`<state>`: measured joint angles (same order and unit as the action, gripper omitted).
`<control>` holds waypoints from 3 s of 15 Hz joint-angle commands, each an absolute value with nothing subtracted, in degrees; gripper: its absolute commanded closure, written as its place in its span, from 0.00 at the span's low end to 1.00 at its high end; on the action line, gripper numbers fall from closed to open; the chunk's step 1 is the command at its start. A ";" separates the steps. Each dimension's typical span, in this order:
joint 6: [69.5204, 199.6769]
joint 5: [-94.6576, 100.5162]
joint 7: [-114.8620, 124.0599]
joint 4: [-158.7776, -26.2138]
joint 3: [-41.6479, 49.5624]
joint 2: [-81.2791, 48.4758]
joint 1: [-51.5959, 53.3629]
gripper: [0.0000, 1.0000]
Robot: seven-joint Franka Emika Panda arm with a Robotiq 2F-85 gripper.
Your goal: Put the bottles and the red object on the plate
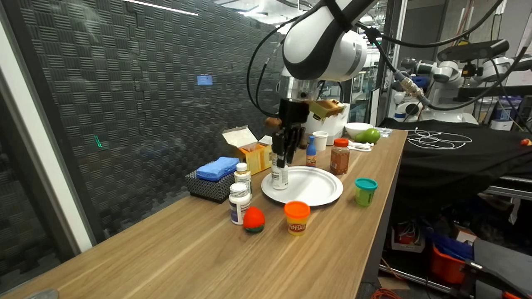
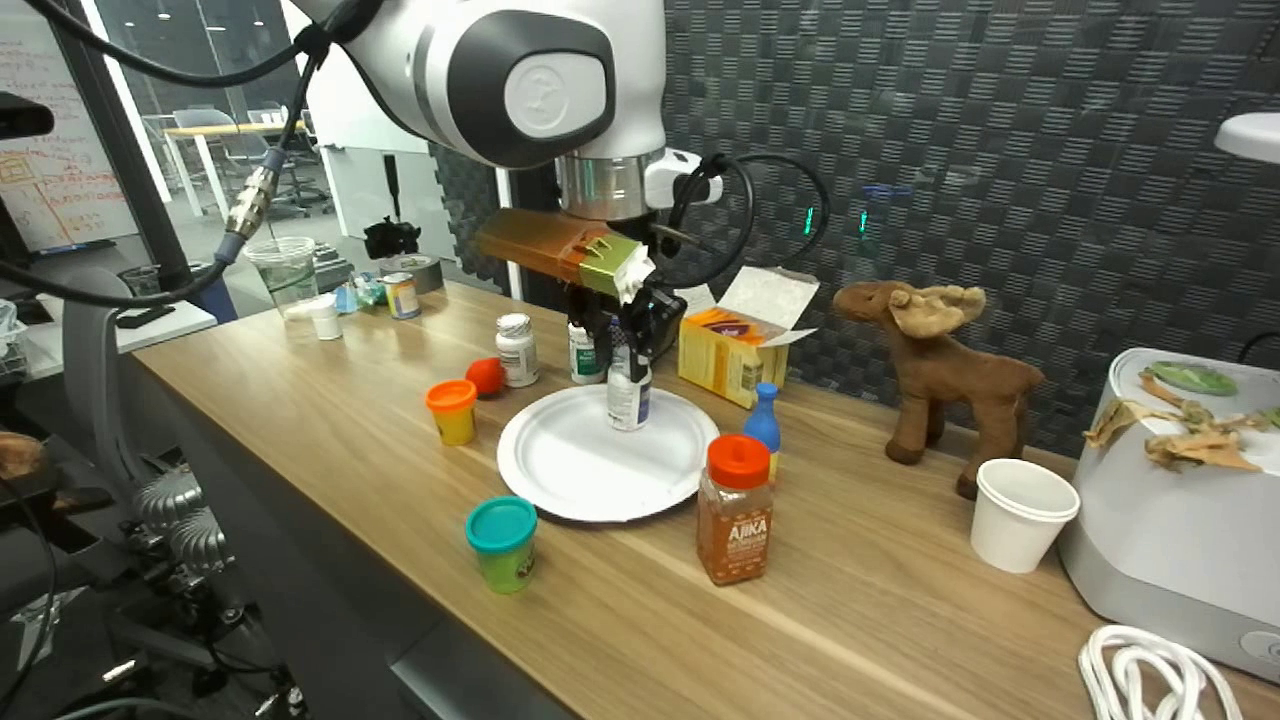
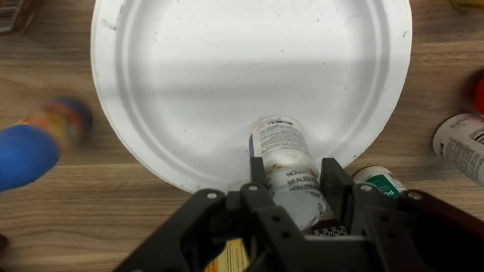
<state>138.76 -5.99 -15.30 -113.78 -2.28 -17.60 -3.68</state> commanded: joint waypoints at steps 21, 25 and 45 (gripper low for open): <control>130.22 6.12 -2.99 -107.17 6.39 -16.78 -5.66 0.00; 130.72 5.77 -1.86 -103.95 6.61 -20.71 -5.94 0.00; 120.52 8.58 -1.06 -101.03 5.68 -16.89 -3.92 0.92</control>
